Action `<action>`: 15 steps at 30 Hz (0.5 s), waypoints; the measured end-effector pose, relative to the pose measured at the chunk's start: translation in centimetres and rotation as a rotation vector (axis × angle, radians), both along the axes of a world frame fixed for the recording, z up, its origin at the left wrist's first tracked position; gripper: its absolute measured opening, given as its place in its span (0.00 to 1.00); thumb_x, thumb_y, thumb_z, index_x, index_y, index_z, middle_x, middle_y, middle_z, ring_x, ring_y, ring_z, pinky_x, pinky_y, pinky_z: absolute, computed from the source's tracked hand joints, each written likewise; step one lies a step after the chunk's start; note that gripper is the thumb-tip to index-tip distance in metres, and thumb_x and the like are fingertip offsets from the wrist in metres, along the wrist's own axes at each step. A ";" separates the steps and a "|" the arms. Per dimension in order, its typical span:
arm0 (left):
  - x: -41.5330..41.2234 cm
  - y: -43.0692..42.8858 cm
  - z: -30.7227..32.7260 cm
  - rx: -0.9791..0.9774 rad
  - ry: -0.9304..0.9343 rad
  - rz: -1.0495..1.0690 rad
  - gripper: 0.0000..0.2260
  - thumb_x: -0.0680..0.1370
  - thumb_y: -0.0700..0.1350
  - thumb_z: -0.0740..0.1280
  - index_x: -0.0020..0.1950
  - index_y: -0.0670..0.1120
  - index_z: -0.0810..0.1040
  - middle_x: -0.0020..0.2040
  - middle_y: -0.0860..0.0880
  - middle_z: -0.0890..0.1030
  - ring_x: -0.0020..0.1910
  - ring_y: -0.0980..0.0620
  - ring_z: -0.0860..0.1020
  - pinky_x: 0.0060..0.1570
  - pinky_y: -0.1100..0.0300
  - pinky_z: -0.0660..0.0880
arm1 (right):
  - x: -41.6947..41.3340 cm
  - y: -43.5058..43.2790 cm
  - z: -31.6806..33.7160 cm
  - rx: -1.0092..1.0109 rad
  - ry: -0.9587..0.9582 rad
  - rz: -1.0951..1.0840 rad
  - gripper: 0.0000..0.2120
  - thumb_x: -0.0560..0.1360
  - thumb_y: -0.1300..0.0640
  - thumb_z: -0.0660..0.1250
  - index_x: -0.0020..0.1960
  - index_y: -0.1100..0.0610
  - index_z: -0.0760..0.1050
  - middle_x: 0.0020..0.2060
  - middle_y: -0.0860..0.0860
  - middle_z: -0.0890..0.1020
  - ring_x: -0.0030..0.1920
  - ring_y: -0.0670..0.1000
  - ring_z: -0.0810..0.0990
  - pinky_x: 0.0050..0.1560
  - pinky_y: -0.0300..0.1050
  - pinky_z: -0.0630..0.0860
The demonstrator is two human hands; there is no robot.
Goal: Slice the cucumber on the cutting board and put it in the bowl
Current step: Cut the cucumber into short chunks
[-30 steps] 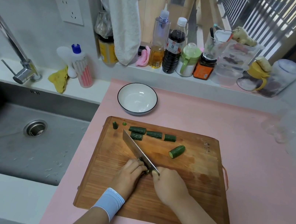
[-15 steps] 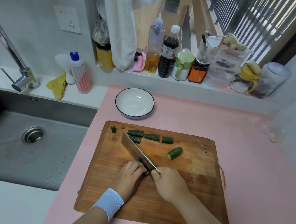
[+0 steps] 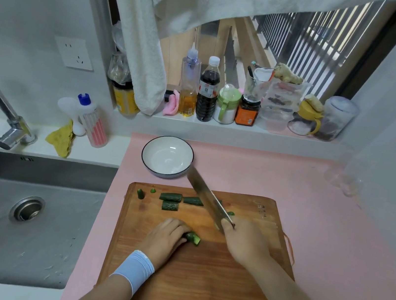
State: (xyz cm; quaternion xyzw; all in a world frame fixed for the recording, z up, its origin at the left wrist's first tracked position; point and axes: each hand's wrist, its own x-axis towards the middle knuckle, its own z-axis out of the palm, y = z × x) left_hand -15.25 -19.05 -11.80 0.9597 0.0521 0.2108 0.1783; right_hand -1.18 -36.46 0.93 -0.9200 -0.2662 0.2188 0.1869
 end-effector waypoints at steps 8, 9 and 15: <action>7.3 3.5 0.9 -0.011 0.177 0.064 0.09 0.73 0.44 0.73 0.53 0.46 0.82 0.47 0.48 0.80 0.46 0.46 0.78 0.46 0.53 0.77 | 2.8 1.3 -1.2 -0.039 -0.021 -0.132 0.19 0.83 0.42 0.55 0.38 0.49 0.73 0.31 0.48 0.79 0.33 0.50 0.78 0.33 0.45 0.74; 7.7 3.9 0.7 0.032 0.188 0.049 0.09 0.72 0.45 0.74 0.51 0.47 0.83 0.45 0.49 0.81 0.44 0.46 0.78 0.44 0.54 0.77 | 3.0 1.5 -1.3 -0.041 -0.014 -0.128 0.19 0.83 0.42 0.55 0.39 0.49 0.74 0.32 0.48 0.79 0.32 0.49 0.78 0.32 0.44 0.73; 7.4 4.2 0.7 0.078 0.124 0.122 0.10 0.75 0.50 0.63 0.49 0.51 0.83 0.43 0.52 0.77 0.41 0.49 0.74 0.40 0.55 0.72 | 3.2 2.4 -1.0 -0.002 0.004 -0.110 0.18 0.84 0.45 0.56 0.39 0.50 0.74 0.30 0.46 0.77 0.30 0.47 0.75 0.29 0.42 0.66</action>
